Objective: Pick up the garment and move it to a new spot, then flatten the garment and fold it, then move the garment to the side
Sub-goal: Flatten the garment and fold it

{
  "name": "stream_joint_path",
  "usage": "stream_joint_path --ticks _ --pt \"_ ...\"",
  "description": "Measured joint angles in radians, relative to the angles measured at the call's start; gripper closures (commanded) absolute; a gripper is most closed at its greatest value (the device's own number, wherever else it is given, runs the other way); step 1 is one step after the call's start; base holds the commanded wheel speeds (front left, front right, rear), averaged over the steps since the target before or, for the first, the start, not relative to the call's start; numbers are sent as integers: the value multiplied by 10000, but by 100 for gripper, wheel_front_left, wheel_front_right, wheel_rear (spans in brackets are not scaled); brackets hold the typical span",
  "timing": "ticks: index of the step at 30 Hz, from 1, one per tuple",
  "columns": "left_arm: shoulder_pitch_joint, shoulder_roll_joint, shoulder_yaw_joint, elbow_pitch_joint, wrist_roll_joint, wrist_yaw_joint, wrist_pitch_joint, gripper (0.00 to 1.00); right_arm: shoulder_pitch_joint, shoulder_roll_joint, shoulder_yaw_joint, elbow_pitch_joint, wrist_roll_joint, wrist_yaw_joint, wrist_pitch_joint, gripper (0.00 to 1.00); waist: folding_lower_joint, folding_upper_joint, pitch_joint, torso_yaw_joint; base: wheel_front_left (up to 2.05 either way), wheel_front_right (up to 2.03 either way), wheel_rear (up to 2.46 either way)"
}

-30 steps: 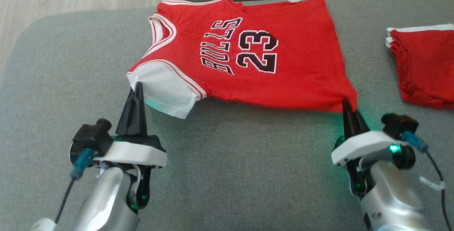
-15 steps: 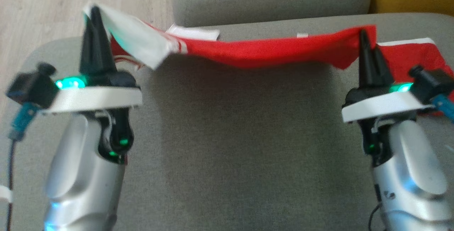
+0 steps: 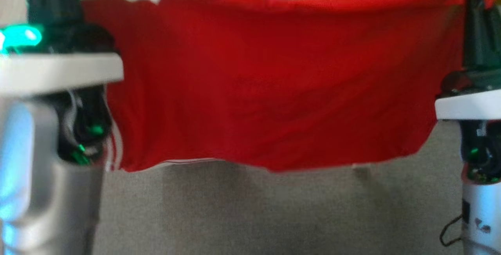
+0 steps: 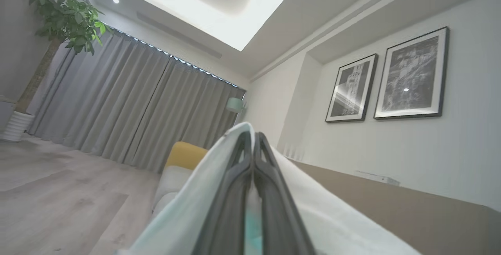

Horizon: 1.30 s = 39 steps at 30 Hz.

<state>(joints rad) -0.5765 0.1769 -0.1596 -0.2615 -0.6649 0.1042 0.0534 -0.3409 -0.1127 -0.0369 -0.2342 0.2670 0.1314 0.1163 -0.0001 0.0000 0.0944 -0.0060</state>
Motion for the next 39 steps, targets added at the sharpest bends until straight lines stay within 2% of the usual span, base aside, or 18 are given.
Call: stream_joint_path --ticks 5,8,11,17,18,22,25,30,34,39 --pt "-2132 117 330 1559 -368 8 673 100 -1305 -138 102 263 77 0 575 100 1 0 968 29 0 0 0" --pt "-3666 568 316 3087 -142 -265 779 100 -3043 -364 328 1289 251 0 790 100 4 0 1684 3 0 0 0" --pt "-5306 800 328 4707 115 -449 665 100 -5050 -550 688 2823 385 0 857 100 4 -1 2422 -57 0 0 0" --pt "-8589 995 374 7574 813 -706 -564 100 -8834 -602 1223 6307 -192 0 -276 100 6 -1 3691 -250 0 0 0" --pt "-8589 995 374 7574 813 -706 -564 100 -8834 -602 1223 6307 -192 0 -276 100 6 -1 3691 -250 0 0 0" --pt "-9868 970 616 8799 911 -982 -1615 100 -10325 -537 1455 8132 -794 0 -1432 100 6 -1 4168 -383 0 0 0" --pt "-9914 934 545 9559 970 -1344 -2178 100 -10517 -545 1509 9260 -1135 0 -2117 100 3 -1 4199 -360 0 0 0" --pt "-9215 836 209 10541 1085 -1829 -2656 100 -10245 -656 1845 10796 -1279 2 -2661 100 0 -1 4039 -155 0 0 0" --pt "-7829 792 -309 10976 1337 -2034 -2851 100 -9342 -934 2566 11871 -1174 2 -2627 100 1 -1 3795 -13 0 0 0" --pt "-5511 819 -1014 11260 1689 -2196 -2936 100 -7830 -1214 3883 12677 -449 2 -2090 100 0 0 3265 115 0 0 0"
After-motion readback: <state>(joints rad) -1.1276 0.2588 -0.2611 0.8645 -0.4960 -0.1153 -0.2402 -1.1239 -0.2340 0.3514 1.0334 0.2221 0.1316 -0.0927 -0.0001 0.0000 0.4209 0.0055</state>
